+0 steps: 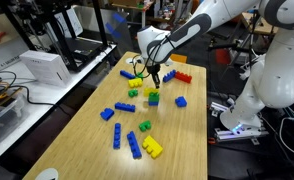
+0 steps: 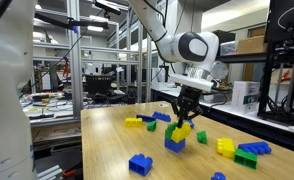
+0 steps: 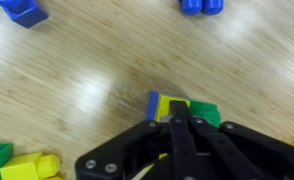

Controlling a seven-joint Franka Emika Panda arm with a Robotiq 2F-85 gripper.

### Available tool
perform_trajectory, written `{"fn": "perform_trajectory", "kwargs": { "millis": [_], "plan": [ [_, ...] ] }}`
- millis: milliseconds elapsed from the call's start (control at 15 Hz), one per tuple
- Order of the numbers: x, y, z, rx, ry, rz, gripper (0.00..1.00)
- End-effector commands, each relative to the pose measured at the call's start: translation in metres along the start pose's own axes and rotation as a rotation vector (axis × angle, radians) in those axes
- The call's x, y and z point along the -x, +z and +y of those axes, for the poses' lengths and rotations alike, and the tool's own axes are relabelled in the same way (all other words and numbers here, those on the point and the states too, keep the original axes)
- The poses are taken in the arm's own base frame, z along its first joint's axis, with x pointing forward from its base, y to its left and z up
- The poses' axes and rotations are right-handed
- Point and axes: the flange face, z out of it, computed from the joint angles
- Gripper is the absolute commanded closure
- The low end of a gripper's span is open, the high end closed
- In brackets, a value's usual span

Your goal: Attach a three piece yellow Lego to the stack of Legos

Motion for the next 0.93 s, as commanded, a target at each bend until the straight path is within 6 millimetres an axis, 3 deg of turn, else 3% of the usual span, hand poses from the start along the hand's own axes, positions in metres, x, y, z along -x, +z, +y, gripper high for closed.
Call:
{"fn": "perform_trajectory", "kwargs": {
  "millis": [0, 867],
  "plan": [
    [-0.006, 0.011, -0.011, 0.034, -0.023, 0.001, 1.0],
    [-0.021, 0.027, -0.029, 0.133, -0.108, -0.052, 1.0]
  ]
}}
